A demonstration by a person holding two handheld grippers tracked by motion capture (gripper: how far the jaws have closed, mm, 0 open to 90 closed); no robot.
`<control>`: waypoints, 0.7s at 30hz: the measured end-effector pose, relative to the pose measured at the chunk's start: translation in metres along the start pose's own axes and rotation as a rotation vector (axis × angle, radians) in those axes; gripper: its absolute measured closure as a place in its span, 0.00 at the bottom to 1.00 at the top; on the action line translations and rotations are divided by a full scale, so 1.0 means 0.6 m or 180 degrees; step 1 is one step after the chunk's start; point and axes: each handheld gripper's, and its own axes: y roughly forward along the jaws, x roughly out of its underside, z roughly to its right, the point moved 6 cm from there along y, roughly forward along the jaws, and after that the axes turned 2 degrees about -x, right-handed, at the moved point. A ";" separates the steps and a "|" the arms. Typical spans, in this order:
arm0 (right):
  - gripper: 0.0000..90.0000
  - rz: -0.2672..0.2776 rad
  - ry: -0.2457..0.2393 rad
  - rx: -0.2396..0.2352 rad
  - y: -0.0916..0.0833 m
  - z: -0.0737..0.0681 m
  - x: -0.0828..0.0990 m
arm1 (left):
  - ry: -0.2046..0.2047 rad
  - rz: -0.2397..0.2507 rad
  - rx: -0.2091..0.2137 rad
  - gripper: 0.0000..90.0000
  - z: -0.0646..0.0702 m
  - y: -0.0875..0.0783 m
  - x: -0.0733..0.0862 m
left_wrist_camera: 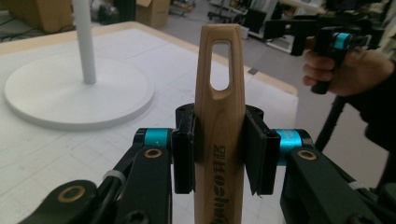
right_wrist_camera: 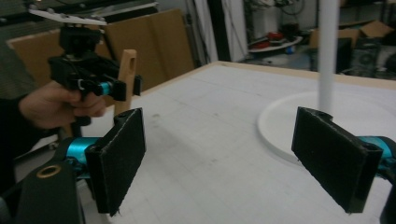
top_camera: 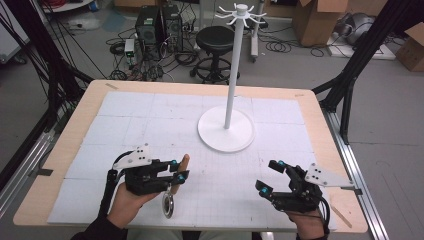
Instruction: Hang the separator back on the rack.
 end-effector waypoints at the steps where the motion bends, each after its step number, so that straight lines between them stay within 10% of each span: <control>1: 0.18 -0.0003 0.0000 -0.0074 0.005 -0.005 -0.002 | 0.0021 0.0032 0.0034 0.75 0.002 -0.003 -0.001; 21: 0.36 -0.0031 -0.0240 -0.1292 0.141 -0.101 -0.084 | 0.0187 0.0460 0.0520 0.75 0.031 -0.027 -0.013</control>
